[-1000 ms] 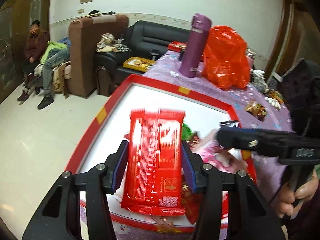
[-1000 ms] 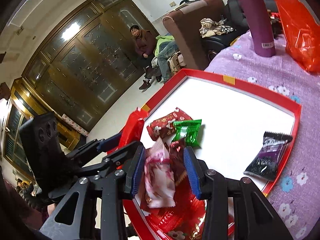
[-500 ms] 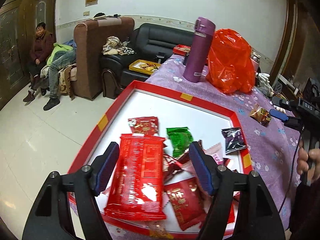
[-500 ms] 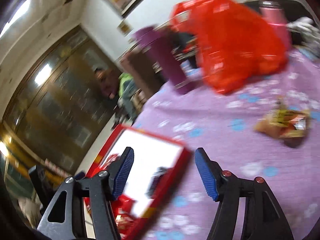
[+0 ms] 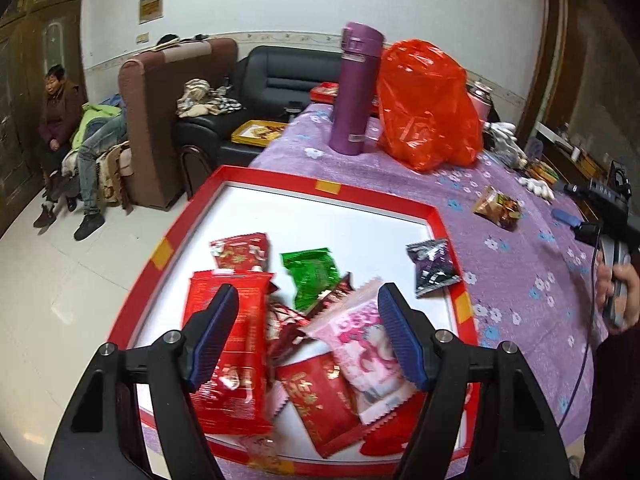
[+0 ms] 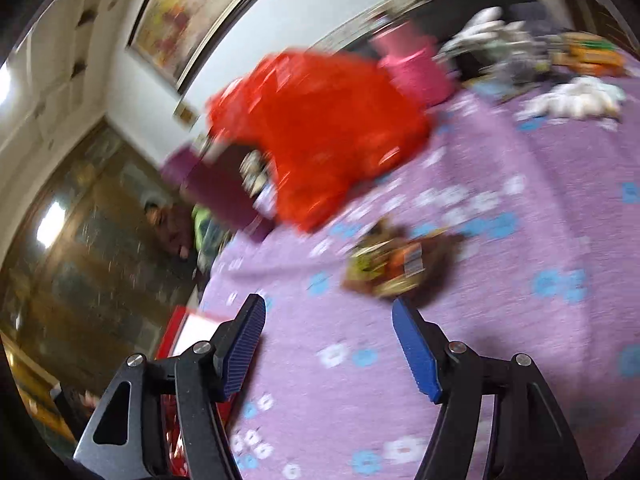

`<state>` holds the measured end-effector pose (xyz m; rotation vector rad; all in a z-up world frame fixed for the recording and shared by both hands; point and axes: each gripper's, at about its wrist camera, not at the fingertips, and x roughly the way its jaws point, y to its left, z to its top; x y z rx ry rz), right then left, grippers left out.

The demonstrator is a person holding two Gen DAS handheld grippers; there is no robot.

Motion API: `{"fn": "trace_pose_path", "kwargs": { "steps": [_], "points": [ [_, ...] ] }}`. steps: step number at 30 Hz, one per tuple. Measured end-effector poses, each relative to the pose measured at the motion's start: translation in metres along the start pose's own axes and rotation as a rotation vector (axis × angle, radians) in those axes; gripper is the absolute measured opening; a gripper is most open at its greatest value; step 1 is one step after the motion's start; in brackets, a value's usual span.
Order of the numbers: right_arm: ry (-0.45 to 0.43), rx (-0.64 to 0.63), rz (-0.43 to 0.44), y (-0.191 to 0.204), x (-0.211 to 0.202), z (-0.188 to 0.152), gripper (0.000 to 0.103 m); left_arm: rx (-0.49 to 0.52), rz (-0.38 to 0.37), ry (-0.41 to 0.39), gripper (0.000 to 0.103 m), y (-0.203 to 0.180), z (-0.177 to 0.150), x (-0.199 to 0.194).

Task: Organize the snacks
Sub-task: 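Move the open right gripper to the brown wafer packet on the cloth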

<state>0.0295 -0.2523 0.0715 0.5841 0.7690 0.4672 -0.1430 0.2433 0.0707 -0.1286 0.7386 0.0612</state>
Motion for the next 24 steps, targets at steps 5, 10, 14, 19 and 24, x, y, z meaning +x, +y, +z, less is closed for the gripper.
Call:
{"fn": "trace_pose_path", "kwargs": {
  "steps": [5, 10, 14, 19, 24],
  "points": [
    [-0.141, 0.133, -0.066, -0.063, -0.057, 0.024, 0.069, 0.084, -0.054, 0.019, 0.072, -0.027, -0.001, 0.007],
    [-0.232, 0.198, -0.12, -0.104, -0.106, 0.031, 0.069, 0.128, -0.103, 0.03, 0.072, -0.053, 0.002, 0.013],
    [-0.252, 0.265, -0.099, -0.126, -0.122, 0.036, 0.069, 0.161, -0.136, 0.045, 0.072, -0.071, 0.003, 0.016],
    [-0.124, 0.165, -0.06, -0.082, -0.075, 0.047, 0.069, 0.195, -0.151, 0.056, 0.072, -0.09, 0.003, 0.019],
    [0.066, -0.012, -0.016, -0.013, 0.02, 0.062, 0.069, 0.199, -0.164, 0.065, 0.072, -0.099, 0.003, 0.018]
  ]
}}
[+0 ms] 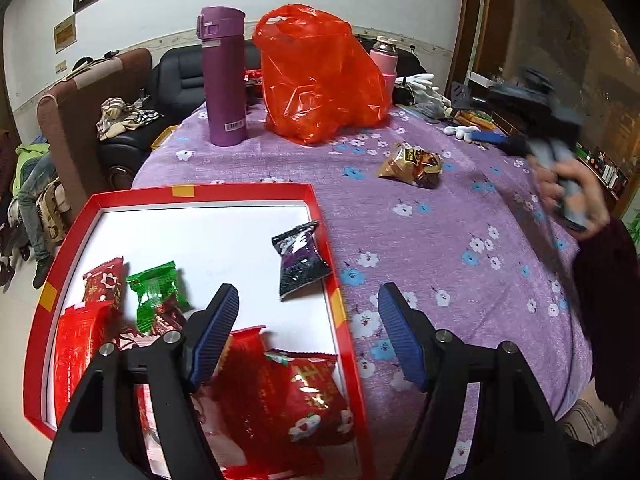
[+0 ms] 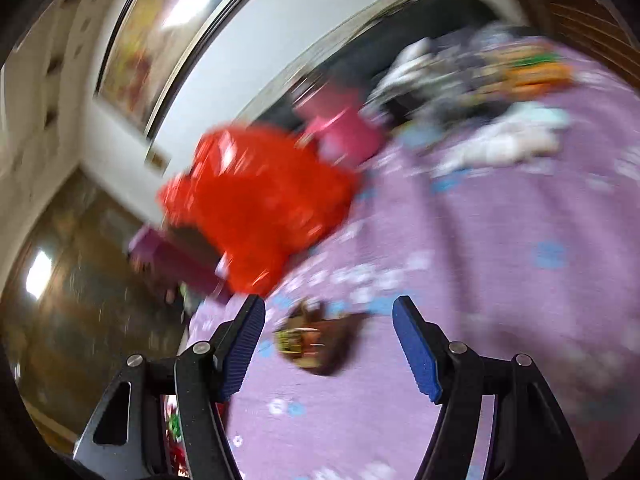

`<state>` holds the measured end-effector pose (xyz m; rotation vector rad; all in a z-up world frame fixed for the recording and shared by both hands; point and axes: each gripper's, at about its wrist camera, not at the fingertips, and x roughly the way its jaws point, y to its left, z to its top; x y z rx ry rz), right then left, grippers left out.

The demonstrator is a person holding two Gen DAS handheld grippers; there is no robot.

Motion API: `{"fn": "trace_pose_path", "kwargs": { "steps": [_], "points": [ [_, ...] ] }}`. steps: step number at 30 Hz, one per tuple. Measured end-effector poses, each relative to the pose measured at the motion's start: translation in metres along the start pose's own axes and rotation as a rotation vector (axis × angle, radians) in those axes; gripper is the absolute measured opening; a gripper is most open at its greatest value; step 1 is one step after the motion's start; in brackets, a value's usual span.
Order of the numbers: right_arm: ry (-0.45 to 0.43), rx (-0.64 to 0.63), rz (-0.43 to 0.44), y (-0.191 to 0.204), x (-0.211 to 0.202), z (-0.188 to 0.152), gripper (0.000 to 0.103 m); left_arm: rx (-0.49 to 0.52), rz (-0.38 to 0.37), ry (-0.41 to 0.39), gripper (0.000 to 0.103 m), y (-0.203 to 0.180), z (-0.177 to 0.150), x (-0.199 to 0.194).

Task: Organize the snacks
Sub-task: 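Move the open right gripper to the brown wafer packet on the cloth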

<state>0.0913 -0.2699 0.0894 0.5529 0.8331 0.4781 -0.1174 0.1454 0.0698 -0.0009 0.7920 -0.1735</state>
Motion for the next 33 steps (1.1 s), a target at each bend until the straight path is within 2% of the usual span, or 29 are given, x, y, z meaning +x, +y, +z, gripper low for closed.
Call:
{"fn": "trace_pose_path", "kwargs": {
  "steps": [4, 6, 7, 8, 10, 11, 12, 14, 16, 17, 18, 19, 21, 24, 26, 27, 29, 30, 32, 33],
  "points": [
    [0.093, -0.074, 0.008, 0.025, 0.073, 0.006, 0.069, 0.001, 0.003, 0.01, 0.072, -0.003, -0.001, -0.001],
    [0.181, -0.032, 0.074, 0.02, 0.1, 0.001, 0.069, 0.005, 0.006, 0.012, 0.072, -0.002, -0.001, -0.002],
    [0.245, -0.01, 0.139, 0.019, 0.109, -0.006, 0.068, 0.007, 0.009, 0.012, 0.072, -0.001, -0.001, -0.003],
    [0.271, -0.015, 0.174, 0.022, 0.108, -0.011, 0.068, 0.006, 0.01, 0.01, 0.072, 0.0, 0.0, -0.003],
    [0.329, -0.033, 0.386, 0.027, 0.087, -0.024, 0.068, -0.005, 0.003, 0.003, 0.072, 0.003, 0.001, -0.004],
    [0.386, -0.033, 0.498, 0.029, 0.075, -0.03, 0.068, -0.011, -0.003, -0.001, 0.072, 0.004, 0.001, -0.005],
    [0.42, -0.051, 0.557, 0.033, 0.061, -0.036, 0.067, -0.014, -0.007, -0.003, 0.072, 0.005, 0.002, -0.004],
    [0.367, -0.141, 0.549, 0.037, 0.023, -0.04, 0.068, -0.018, -0.018, -0.005, 0.073, 0.004, 0.002, -0.001],
    [0.304, -0.163, 0.513, 0.032, -0.001, -0.037, 0.073, -0.026, -0.032, 0.005, 0.073, 0.002, 0.002, 0.005],
    [0.265, -0.163, 0.464, 0.026, -0.009, -0.033, 0.077, -0.03, -0.041, 0.013, 0.073, 0.0, 0.002, 0.008],
    [0.204, -0.159, 0.374, 0.019, -0.013, -0.025, 0.078, -0.032, -0.052, 0.018, 0.073, -0.003, 0.002, 0.01],
    [0.179, -0.14, 0.328, 0.013, -0.013, -0.02, 0.08, -0.03, -0.058, 0.02, 0.073, -0.006, 0.003, 0.011],
    [0.182, -0.067, 0.261, 0.003, 0.008, -0.005, 0.08, -0.014, -0.061, 0.018, 0.073, -0.014, 0.004, 0.009],
    [0.222, -0.06, 0.169, 0.003, 0.057, 0.006, 0.08, 0.007, -0.05, 0.014, 0.073, -0.022, 0.005, 0.003],
    [0.265, 0.012, 0.147, -0.005, 0.096, 0.006, 0.08, 0.011, -0.043, 0.013, 0.073, -0.024, 0.005, -0.001],
    [0.297, 0.055, 0.163, -0.008, 0.111, 0.002, 0.079, 0.013, -0.036, 0.011, 0.073, -0.023, 0.005, -0.004],
    [0.349, 0.03, 0.239, 0.003, 0.122, -0.012, 0.079, 0.013, -0.021, 0.009, 0.073, -0.02, 0.005, -0.008],
    [0.402, 0.0, 0.299, 0.01, 0.124, -0.021, 0.079, 0.006, -0.016, 0.005, 0.073, -0.017, 0.005, -0.009],
    [0.534, -0.064, 0.477, 0.032, 0.112, -0.043, 0.076, -0.012, -0.02, -0.005, 0.073, -0.011, 0.005, -0.01],
    [0.544, -0.168, 0.542, 0.049, 0.09, -0.054, 0.076, -0.021, -0.026, -0.011, 0.074, -0.008, 0.005, -0.01]
  ]
}}
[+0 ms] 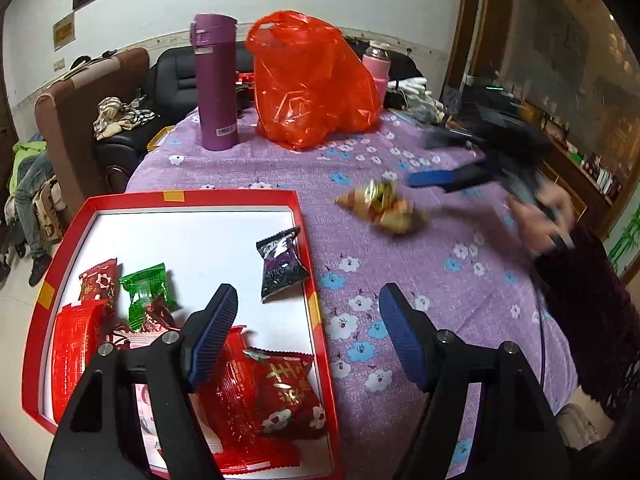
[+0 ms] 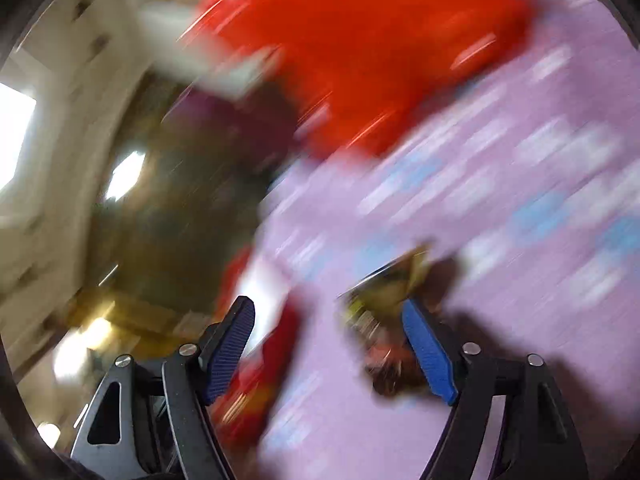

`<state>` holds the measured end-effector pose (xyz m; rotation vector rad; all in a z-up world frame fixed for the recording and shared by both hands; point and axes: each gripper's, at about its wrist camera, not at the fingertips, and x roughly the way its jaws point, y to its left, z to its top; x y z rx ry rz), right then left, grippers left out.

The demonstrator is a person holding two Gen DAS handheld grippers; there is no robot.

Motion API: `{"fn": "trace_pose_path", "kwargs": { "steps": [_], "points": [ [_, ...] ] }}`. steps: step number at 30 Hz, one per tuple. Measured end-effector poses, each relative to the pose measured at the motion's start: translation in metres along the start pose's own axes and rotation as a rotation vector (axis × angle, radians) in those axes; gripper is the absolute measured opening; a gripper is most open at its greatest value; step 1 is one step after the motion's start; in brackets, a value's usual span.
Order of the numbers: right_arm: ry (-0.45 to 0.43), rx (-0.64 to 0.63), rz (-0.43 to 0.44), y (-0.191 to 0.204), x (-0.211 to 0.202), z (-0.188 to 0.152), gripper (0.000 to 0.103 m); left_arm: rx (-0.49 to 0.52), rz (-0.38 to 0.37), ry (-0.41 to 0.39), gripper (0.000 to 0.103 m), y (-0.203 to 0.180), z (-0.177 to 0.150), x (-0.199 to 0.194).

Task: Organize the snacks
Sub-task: 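Move the open right gripper to the brown wafer packet on the cloth, then grasp the brown wafer packet with the right gripper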

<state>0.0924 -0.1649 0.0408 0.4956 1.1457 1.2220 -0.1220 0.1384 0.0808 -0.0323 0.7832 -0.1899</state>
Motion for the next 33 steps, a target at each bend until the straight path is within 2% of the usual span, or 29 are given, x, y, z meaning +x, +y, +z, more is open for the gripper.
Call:
{"fn": "trace_pose_path", "kwargs": {
  "steps": [2, 3, 4, 5, 6, 7, 9, 13, 17, 19, 20, 22, 25, 31, 33],
  "points": [
    [-0.015, -0.145, 0.015, 0.033, -0.014, -0.017, 0.077, -0.009, -0.002, 0.006, 0.074, 0.002, -0.001, 0.005],
    [-0.054, -0.199, 0.013, 0.048, -0.026, -0.024, 0.077, -0.009, -0.002, 0.011, 0.074, 0.002, -0.001, 0.007],
    [-0.087, -0.208, -0.01, 0.052, -0.033, -0.026, 0.081, -0.009, -0.003, 0.016, 0.074, 0.002, -0.002, 0.009],
    [-0.135, -0.203, -0.09, 0.055, -0.04, -0.026, 0.088, -0.006, -0.003, 0.019, 0.074, 0.001, -0.004, 0.01],
    [-0.162, -0.183, -0.181, 0.052, -0.042, -0.024, 0.089, -0.003, 0.002, 0.019, 0.074, 0.002, -0.005, 0.009],
    [-0.164, -0.163, -0.238, 0.05, -0.037, -0.023, 0.089, -0.004, 0.013, 0.016, 0.074, 0.004, -0.006, 0.008],
    [-0.12, -0.1, -0.331, 0.041, -0.013, -0.023, 0.089, -0.013, 0.034, 0.006, 0.074, 0.011, -0.007, 0.003],
    [-0.045, -0.011, -0.45, 0.028, 0.034, -0.033, 0.088, -0.041, 0.1, -0.025, 0.074, 0.034, -0.008, -0.015],
    [-0.019, -0.073, -0.611, 0.045, 0.074, -0.047, 0.087, -0.067, 0.186, -0.032, 0.077, 0.059, -0.017, -0.029],
    [-0.016, -0.095, -0.675, 0.051, 0.089, -0.049, 0.081, -0.092, 0.194, -0.027, 0.077, 0.069, -0.022, -0.031],
    [-0.017, -0.108, -0.729, 0.051, 0.094, -0.049, 0.072, -0.102, 0.193, -0.026, 0.077, 0.072, -0.025, -0.032],
    [-0.009, -0.158, -0.864, 0.051, 0.11, -0.053, 0.06, -0.111, 0.199, -0.015, 0.077, 0.076, -0.031, -0.031],
    [-0.031, -0.203, -0.922, 0.055, 0.118, -0.059, 0.058, -0.085, 0.228, 0.002, 0.077, 0.076, -0.039, -0.03],
    [-0.052, -0.254, -0.972, 0.058, 0.126, -0.067, 0.058, 0.015, 0.132, 0.012, 0.077, 0.062, -0.058, -0.036],
    [-0.064, -0.252, -0.971, 0.06, 0.123, -0.069, 0.059, 0.056, 0.127, 0.036, 0.077, 0.055, -0.064, -0.033]
  ]
}}
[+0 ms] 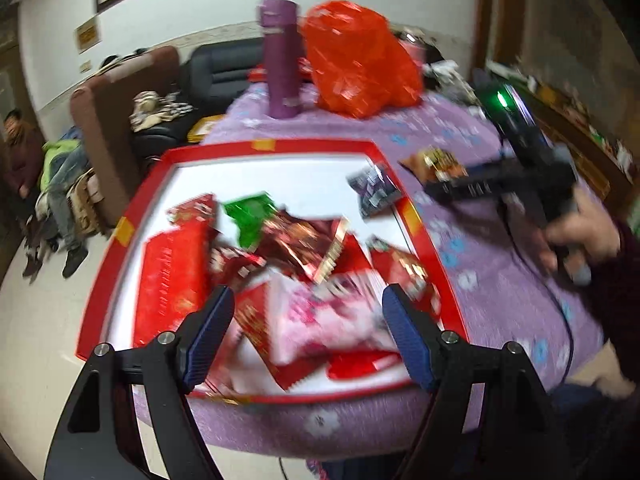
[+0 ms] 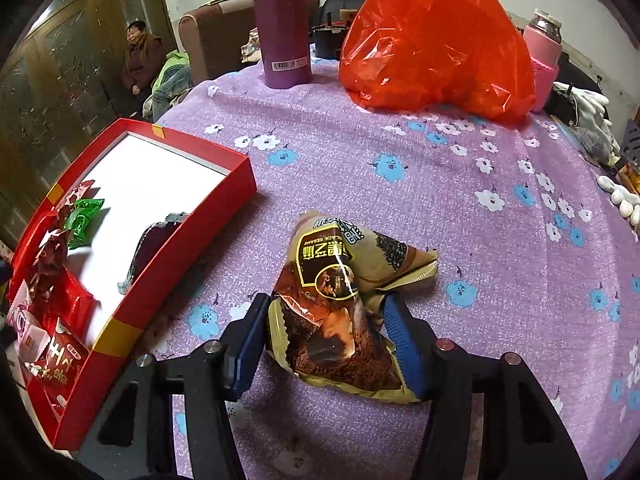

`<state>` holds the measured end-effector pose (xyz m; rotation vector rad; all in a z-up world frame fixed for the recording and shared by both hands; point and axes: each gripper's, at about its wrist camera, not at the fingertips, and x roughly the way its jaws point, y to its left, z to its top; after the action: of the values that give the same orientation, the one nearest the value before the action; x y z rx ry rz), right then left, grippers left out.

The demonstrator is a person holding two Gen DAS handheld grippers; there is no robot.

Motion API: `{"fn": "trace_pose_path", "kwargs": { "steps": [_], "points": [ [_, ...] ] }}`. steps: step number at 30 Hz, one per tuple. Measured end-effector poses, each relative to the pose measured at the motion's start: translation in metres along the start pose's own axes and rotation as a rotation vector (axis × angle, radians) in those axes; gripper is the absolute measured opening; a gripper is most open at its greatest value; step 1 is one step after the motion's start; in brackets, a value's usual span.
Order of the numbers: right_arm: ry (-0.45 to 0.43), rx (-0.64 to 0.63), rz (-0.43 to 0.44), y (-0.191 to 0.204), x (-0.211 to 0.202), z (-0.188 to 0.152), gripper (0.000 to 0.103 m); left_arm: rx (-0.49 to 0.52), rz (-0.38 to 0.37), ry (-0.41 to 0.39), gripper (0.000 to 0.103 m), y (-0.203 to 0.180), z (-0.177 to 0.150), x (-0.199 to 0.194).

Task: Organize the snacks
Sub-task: 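Grasp the brown wafer packet with the right gripper, then carry the brown wafer packet over the white box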

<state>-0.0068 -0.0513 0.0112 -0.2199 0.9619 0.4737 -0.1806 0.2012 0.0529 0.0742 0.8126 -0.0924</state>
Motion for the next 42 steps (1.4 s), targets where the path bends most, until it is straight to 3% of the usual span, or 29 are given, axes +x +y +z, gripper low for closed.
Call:
{"fn": "trace_pose_path", "kwargs": {
  "steps": [5, 7, 10, 11, 12, 13, 14, 16, 22, 24, 26, 27, 30, 33, 38, 42],
  "points": [
    [-0.021, 0.018, 0.059, -0.003, -0.009, -0.004, 0.056, -0.014, 0.03, 0.055, 0.077, -0.001, -0.001, 0.017],
    [-0.027, 0.038, 0.137, -0.003, -0.013, -0.003, 0.053, -0.054, 0.026, 0.05, 0.077, 0.005, 0.0, 0.02],
    [-0.067, 0.05, 0.175, -0.001, -0.026, -0.001, 0.049, -0.104, 0.016, 0.028, 0.077, 0.014, 0.002, 0.019],
    [-0.083, 0.054, 0.185, -0.001, -0.031, 0.0, 0.038, -0.12, 0.014, 0.027, 0.077, 0.017, 0.003, 0.021],
    [-0.099, 0.065, 0.211, -0.002, -0.038, 0.001, 0.036, -0.141, 0.005, 0.025, 0.077, 0.021, 0.003, 0.023],
    [-0.109, 0.077, 0.231, -0.003, -0.042, 0.003, 0.021, -0.149, 0.002, 0.021, 0.077, 0.022, 0.004, 0.024],
    [-0.115, 0.085, 0.264, -0.002, -0.046, 0.005, 0.016, -0.153, -0.002, 0.023, 0.077, 0.022, 0.006, 0.028],
    [-0.113, 0.083, 0.287, 0.002, -0.049, 0.009, 0.016, -0.141, -0.001, 0.027, 0.077, 0.02, 0.01, 0.036],
    [-0.099, 0.085, 0.233, 0.005, -0.042, 0.01, 0.02, -0.12, -0.033, 0.025, 0.077, 0.014, 0.015, 0.04],
    [-0.069, 0.086, 0.249, -0.002, -0.038, 0.009, 0.034, -0.132, -0.034, 0.01, 0.077, 0.02, 0.013, 0.033],
    [-0.039, 0.049, 0.26, 0.0, -0.035, 0.008, 0.073, -0.151, -0.036, -0.014, 0.077, 0.029, 0.01, 0.023],
    [-0.027, 0.021, 0.251, 0.004, -0.034, 0.007, 0.078, -0.165, -0.033, -0.026, 0.077, 0.035, 0.01, 0.018],
    [-0.011, -0.094, 0.185, 0.024, -0.026, 0.006, 0.077, -0.195, -0.021, -0.052, 0.077, 0.048, 0.01, 0.004],
    [0.053, -0.157, 0.048, 0.041, -0.003, 0.004, 0.072, -0.208, -0.017, -0.079, 0.077, 0.056, 0.009, -0.007],
    [0.017, -0.093, 0.047, 0.034, -0.007, 0.002, 0.051, -0.218, -0.04, -0.091, 0.077, 0.058, 0.007, -0.012],
    [0.014, 0.017, 0.107, 0.016, -0.012, 0.001, 0.049, -0.196, -0.085, -0.085, 0.077, 0.044, 0.009, -0.006]
  ]
}}
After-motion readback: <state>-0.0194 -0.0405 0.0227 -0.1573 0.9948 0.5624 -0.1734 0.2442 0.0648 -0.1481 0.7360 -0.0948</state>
